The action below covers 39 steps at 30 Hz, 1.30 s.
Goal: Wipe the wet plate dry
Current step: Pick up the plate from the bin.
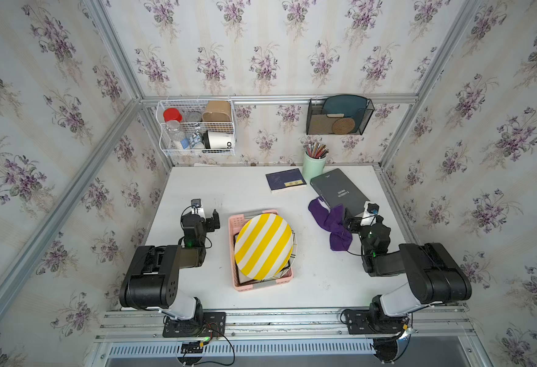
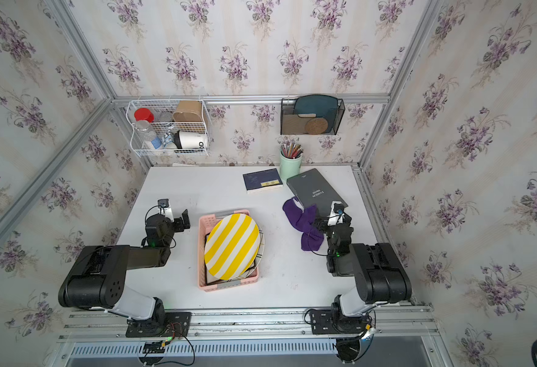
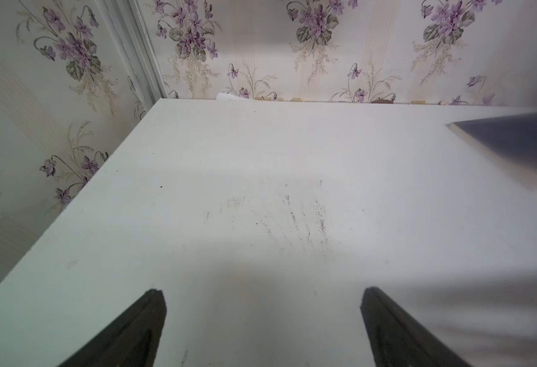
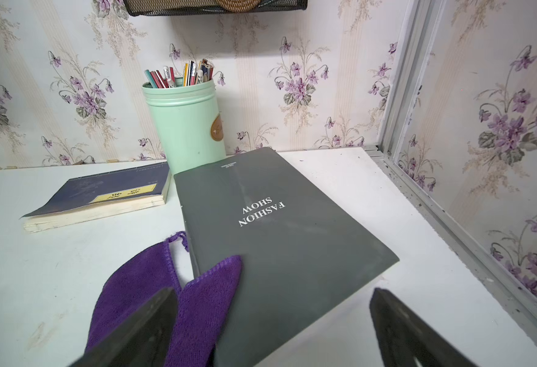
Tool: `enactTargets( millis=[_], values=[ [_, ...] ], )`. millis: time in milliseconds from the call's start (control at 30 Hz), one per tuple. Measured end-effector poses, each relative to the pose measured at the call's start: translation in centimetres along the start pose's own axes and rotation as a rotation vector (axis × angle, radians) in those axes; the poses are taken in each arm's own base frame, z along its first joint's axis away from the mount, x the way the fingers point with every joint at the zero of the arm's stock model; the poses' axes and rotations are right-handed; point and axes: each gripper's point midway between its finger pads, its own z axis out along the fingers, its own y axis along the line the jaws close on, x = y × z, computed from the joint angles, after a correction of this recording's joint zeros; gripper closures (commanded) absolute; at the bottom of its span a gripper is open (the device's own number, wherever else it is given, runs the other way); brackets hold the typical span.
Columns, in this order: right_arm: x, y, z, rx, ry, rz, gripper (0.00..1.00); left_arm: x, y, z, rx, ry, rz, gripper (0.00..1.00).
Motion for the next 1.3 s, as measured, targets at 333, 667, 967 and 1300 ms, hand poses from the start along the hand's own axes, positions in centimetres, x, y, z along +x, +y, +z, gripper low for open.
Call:
enactTargets(
  millis=[333, 667, 967, 1300],
  values=[
    [0.0, -0.4, 0.1, 0.025, -0.001, 0.009, 0.0, 0.1, -0.1, 0.0, 0.005, 0.003, 0.003, 0.0],
    [-13.9, -0.9, -3.9, 0.056, -0.226, 0.232, 0.21, 0.1, -0.1, 0.0, 0.008, 0.003, 0.003, 0.0],
    [-9.7, 13.4, -5.9, -0.422, 0.385, 0.493, 0.38, -12.4, -1.4, -5.0, 0.038, -0.143, -0.115, 0.0],
    [-0.1, 27.2, -11.2, -0.703, 0.876, 0.277, 0.46, -6.4, -3.2, -7.2, 0.062, 0.299, -0.308, 0.0]
  ],
)
